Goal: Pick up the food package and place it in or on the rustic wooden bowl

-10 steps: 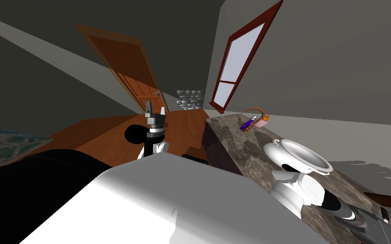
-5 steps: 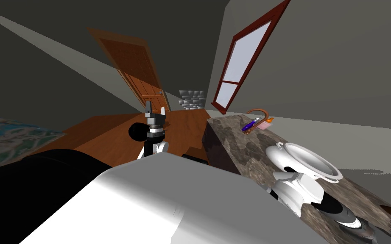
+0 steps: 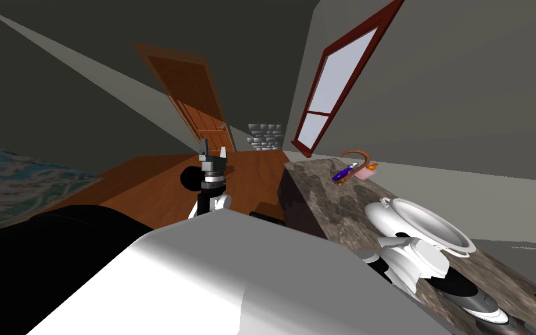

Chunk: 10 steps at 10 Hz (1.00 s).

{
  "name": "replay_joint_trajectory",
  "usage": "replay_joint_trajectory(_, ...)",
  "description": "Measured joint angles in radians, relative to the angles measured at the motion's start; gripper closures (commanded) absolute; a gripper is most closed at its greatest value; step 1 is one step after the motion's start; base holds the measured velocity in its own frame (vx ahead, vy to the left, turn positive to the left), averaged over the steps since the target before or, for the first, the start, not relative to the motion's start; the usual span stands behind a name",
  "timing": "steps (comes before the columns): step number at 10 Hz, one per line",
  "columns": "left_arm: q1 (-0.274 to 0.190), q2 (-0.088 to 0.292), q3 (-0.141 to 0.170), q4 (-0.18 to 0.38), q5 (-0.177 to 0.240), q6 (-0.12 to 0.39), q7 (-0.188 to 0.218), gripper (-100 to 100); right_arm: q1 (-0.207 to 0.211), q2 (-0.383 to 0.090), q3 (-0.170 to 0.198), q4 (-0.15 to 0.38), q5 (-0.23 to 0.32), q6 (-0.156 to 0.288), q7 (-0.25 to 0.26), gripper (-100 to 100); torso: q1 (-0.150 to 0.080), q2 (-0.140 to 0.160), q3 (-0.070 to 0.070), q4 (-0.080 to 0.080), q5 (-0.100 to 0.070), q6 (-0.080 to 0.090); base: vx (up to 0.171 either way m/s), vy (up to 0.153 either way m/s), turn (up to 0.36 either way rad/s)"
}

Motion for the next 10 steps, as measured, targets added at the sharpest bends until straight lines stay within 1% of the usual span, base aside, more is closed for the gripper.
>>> replay_joint_trajectory(1,0.000,0.000,0.000,0.000,0.000,0.000,0.000,0,-0.010,-0.008,-0.009,0.026,0.012,0.020,-0.001,-100,0.000,0.000,0.000,0.000,0.000,0.000,-0.024,-0.041,0.063)
replay_joint_trajectory(3,0.000,0.000,0.000,0.000,0.000,0.000,0.000,0,-0.038,-0.034,-0.047,0.099,0.055,0.070,-0.011,-100,-0.001,0.001,0.001,0.000,0.000,0.000,-0.032,-0.056,0.061)
replay_joint_trajectory(5,0.000,0.000,0.000,0.000,0.000,0.000,0.000,0,-0.058,-0.049,-0.071,0.150,0.083,0.108,-0.006,-100,0.000,0.001,0.000,0.000,0.000,0.000,-0.035,-0.054,0.046)
replay_joint_trajectory(8,0.000,0.000,0.000,0.000,0.000,0.000,0.000,0,-0.099,-0.078,-0.115,0.233,0.136,0.178,0.004,-100,-0.001,0.001,0.001,0.000,0.000,0.000,-0.037,-0.057,0.041)
replay_joint_trajectory(10,0.000,0.000,0.000,0.000,0.000,0.000,0.000,0,-0.114,-0.086,-0.134,0.259,0.156,0.206,0.012,-100,0.001,0.001,0.001,0.000,0.000,0.000,-0.016,-0.026,0.009)
